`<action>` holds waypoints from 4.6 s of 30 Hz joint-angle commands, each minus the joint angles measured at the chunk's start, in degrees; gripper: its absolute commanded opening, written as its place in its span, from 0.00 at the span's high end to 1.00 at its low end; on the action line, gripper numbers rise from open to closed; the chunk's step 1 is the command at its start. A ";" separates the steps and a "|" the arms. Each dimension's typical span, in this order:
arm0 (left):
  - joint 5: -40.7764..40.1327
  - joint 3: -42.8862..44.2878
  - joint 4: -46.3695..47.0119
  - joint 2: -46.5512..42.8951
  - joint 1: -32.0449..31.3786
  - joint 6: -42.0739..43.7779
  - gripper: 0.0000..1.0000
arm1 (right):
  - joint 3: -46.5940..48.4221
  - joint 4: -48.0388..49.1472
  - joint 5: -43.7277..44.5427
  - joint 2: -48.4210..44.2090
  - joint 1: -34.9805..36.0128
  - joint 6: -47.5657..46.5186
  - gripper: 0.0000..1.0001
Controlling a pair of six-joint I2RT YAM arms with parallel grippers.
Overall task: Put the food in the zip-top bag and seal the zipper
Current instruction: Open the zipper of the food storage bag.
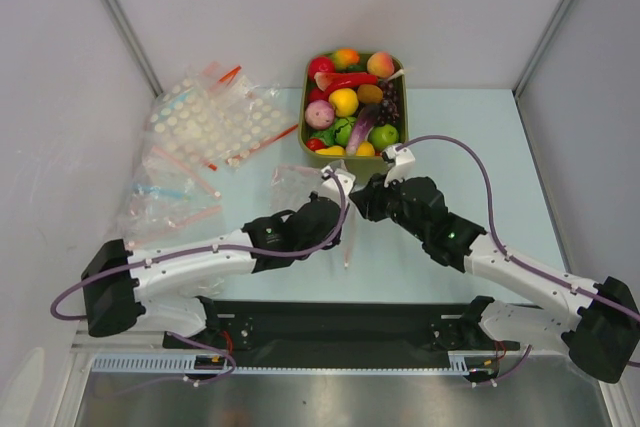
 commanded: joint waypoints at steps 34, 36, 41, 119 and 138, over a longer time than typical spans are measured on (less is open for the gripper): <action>7.31 -13.04 7.08 -19.27 10.52 -8.69 1.00 | -1.61 5.92 1.09 4.16 2.45 2.52 0.27; 5.29 -12.69 6.56 -19.72 10.52 -7.73 1.00 | -2.05 7.23 3.14 4.68 3.60 0.40 0.28; 6.51 -12.51 5.07 -21.12 10.43 -9.38 1.00 | -1.36 10.67 -1.51 9.68 4.65 0.66 0.43; -2.71 3.40 -21.14 -18.73 10.34 -19.24 0.95 | 3.39 4.25 -4.23 20.50 -5.54 7.60 0.89; -12.20 13.59 -31.05 1.20 6.39 -15.45 1.00 | 0.06 9.35 -5.47 15.76 -3.26 6.28 0.47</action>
